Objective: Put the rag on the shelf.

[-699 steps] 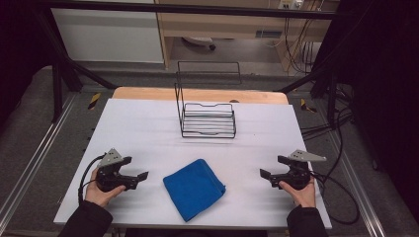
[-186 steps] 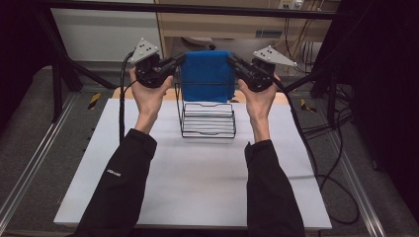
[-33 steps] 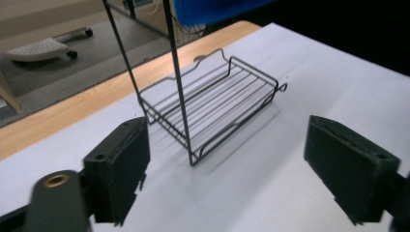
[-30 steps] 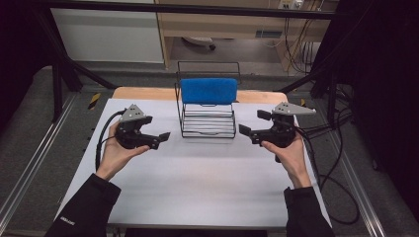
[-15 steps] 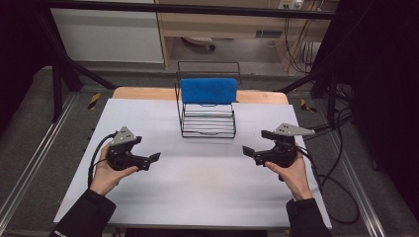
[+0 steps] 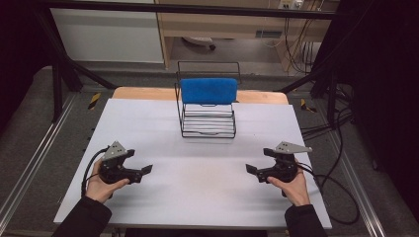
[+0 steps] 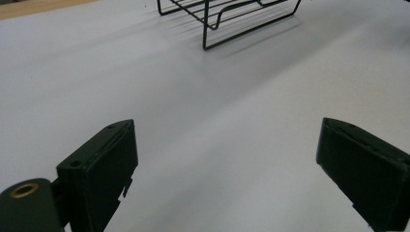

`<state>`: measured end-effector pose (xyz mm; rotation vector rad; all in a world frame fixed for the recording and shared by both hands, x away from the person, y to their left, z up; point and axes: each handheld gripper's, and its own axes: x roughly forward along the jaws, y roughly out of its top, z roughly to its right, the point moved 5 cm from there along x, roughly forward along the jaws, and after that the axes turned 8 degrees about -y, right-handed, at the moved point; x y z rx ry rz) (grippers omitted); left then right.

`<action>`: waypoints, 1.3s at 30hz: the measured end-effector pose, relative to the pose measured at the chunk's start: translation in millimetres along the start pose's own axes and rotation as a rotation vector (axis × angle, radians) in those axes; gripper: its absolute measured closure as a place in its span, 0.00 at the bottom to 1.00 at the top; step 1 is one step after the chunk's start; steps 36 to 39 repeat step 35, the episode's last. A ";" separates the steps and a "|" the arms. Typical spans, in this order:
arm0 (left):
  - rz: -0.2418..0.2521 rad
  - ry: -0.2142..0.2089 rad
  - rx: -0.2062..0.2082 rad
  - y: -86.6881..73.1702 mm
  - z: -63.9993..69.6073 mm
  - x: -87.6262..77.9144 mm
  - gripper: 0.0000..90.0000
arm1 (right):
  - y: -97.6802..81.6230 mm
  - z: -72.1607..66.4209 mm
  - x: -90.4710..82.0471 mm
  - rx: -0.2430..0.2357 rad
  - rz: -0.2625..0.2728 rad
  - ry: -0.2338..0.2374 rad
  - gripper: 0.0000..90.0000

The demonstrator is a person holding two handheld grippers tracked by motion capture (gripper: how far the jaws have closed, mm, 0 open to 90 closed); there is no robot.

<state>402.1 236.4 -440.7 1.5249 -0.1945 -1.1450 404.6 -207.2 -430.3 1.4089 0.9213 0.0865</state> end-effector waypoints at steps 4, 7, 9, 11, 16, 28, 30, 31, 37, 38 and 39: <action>-0.007 0.001 -0.001 -6.9 -1.2 0.7 0.09 | -15.9 3.4 -0.2 0.003 -0.027 0.004 0.01; -0.023 -0.002 0.011 -12.3 -0.6 2.7 0.09 | -25.5 6.1 -1.2 -0.002 -0.041 0.016 0.01; -0.025 -0.002 0.017 -15.8 -0.4 3.8 0.09 | -31.2 7.7 -2.0 -0.005 -0.047 0.022 0.01; -0.028 -0.002 0.023 -18.3 -0.7 4.2 0.09 | -36.5 9.0 -3.4 -0.004 -0.053 0.029 0.01; -0.035 -0.011 0.027 -27.3 0.7 4.9 0.09 | -46.8 13.0 -6.5 0.006 -0.066 0.019 0.01; -0.034 -0.011 0.023 -32.6 -0.5 4.9 0.09 | -56.0 17.0 -5.8 0.012 -0.101 0.002 0.01; -0.036 -0.010 0.024 -32.8 -0.5 5.0 0.09 | -56.1 17.0 -5.5 0.011 -0.101 0.001 0.01; -0.038 -0.009 0.025 -33.0 -0.3 4.9 0.09 | -56.3 16.7 -5.5 0.012 -0.103 0.002 0.01; -0.043 -0.010 0.027 -33.7 0.4 5.7 0.09 | -56.7 16.4 -4.9 0.013 -0.106 -0.002 0.01; -0.043 -0.010 0.027 -33.7 0.4 5.7 0.09 | -56.7 16.4 -4.9 0.013 -0.106 -0.002 0.01; -0.043 -0.010 0.027 -33.7 0.4 5.7 0.09 | -56.7 16.4 -4.9 0.013 -0.106 -0.002 0.01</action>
